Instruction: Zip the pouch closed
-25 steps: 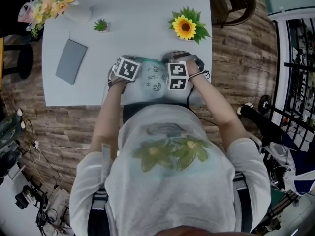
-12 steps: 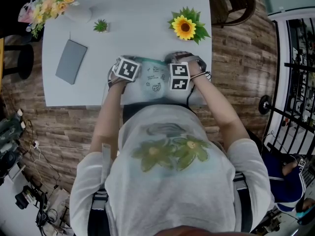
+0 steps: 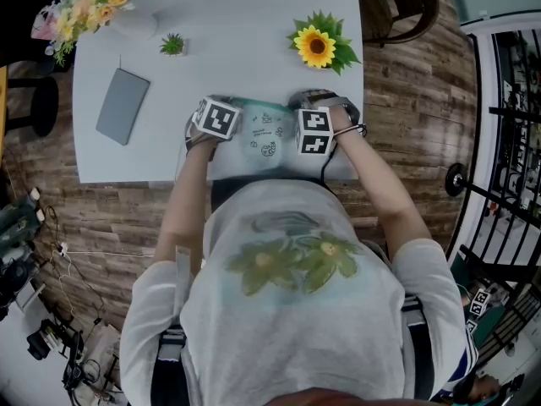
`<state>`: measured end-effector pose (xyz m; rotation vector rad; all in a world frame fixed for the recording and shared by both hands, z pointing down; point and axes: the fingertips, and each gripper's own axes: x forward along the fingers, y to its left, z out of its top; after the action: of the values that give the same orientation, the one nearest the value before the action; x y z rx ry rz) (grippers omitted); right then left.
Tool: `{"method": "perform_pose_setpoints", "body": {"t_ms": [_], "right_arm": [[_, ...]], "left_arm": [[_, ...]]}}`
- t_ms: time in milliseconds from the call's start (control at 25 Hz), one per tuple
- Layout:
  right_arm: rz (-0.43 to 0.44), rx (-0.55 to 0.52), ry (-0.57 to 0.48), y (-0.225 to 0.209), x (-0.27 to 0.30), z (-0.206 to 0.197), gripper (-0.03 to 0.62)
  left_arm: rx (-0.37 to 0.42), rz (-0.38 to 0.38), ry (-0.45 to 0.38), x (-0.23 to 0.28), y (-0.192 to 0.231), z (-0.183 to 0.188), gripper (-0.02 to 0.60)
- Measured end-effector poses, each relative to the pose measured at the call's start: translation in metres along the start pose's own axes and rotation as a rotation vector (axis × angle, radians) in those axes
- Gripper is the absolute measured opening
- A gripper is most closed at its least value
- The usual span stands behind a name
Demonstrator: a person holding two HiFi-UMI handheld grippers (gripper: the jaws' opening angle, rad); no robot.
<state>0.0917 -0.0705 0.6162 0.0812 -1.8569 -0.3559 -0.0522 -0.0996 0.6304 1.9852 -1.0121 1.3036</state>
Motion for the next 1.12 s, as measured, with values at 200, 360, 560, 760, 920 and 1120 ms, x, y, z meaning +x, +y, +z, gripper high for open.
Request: {"method": "perform_pose_setpoints", "body": {"t_ms": [200, 360, 560, 760, 920, 1120], "right_arm": [[-0.002, 0.02, 0.007, 0.005, -0.001, -0.012, 0.018], [0.001, 0.064, -0.016, 0.008, -0.003, -0.014, 0.018], [-0.004, 0.136, -0.038, 0.009, -0.001, -0.015, 0.018], [-0.011, 0.191, -0.052, 0.01, 0.001, -0.016, 0.018], [-0.03, 0.213, -0.045, 0.008, 0.002, -0.015, 0.02], [-0.068, 0.285, -0.029, 0.007, -0.002, -0.014, 0.02]], "left_arm": [[0.001, 0.005, -0.002, 0.0, 0.001, 0.001, 0.026], [-0.02, -0.031, 0.006, 0.006, -0.006, -0.004, 0.026], [-0.021, -0.036, 0.009, 0.006, -0.008, -0.005, 0.026], [-0.006, -0.013, -0.006, 0.002, -0.003, -0.001, 0.026], [0.005, -0.031, -0.024, 0.005, -0.007, -0.005, 0.028], [0.097, -0.002, -0.062, 0.004, -0.011, -0.006, 0.028]]}}
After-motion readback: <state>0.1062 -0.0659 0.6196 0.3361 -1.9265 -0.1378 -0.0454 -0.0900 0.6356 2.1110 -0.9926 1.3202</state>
